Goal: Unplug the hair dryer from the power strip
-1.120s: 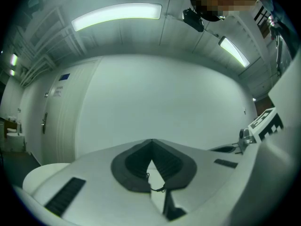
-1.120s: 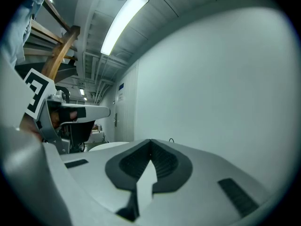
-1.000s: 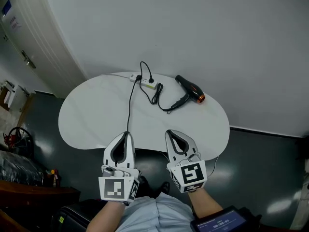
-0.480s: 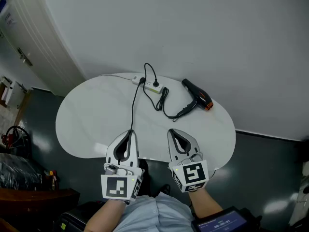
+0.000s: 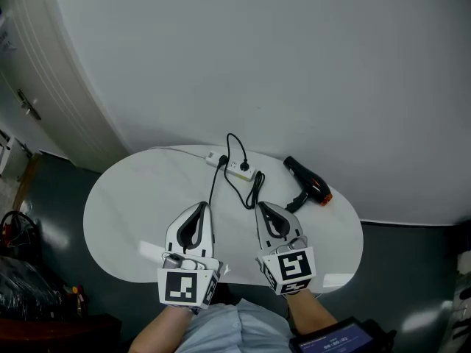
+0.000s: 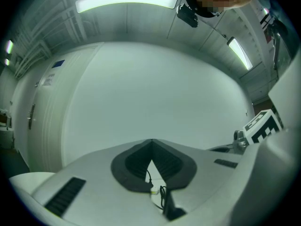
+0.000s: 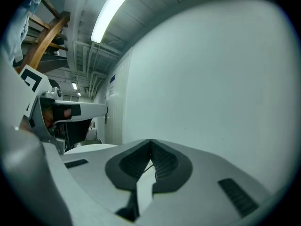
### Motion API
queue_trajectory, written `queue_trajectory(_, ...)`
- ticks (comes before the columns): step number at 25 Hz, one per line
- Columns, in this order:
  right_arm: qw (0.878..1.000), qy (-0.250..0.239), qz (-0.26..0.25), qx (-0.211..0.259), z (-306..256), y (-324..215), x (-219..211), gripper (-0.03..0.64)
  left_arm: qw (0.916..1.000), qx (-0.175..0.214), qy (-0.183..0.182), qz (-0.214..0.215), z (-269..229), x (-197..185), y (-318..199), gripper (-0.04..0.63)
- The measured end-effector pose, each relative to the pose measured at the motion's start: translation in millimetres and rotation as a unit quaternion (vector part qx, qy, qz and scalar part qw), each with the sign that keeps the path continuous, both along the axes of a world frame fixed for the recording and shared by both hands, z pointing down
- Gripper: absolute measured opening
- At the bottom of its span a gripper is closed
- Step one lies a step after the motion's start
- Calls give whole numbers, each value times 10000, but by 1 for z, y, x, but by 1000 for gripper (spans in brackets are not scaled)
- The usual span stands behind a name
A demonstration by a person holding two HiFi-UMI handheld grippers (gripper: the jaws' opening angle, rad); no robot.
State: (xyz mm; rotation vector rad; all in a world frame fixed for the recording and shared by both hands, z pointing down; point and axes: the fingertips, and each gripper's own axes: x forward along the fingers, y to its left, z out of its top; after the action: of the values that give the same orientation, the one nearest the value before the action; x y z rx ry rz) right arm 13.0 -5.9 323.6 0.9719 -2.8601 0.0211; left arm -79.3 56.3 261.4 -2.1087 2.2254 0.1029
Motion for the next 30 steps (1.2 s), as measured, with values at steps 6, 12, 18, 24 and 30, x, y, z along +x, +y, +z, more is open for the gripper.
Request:
queue_trajectory(6, 9998, 24, 112, 141, -9, -22, -29, 2, 9993, 209, 268, 128, -10, -25, -22, -2)
queue_trajectory(12, 9993, 66, 320, 171, -7, -40, -46, 2, 9991, 129, -40, 408, 2, -44, -41, -2)
queue_trajectory(18, 9983, 157, 549, 122, -6, -46, -45, 2, 9979, 47, 53, 649, 9, -46, -51, -2)
queue_trajectory(24, 9976, 177, 665, 64, -5, -52, -34, 2, 9968, -115, 119, 787, 19, -36, -60, -2)
queue_trajectory(30, 9981, 133, 603, -84, 6, -65, -30, 2, 9962, -240, 57, 841, 26, -24, -75, -2)
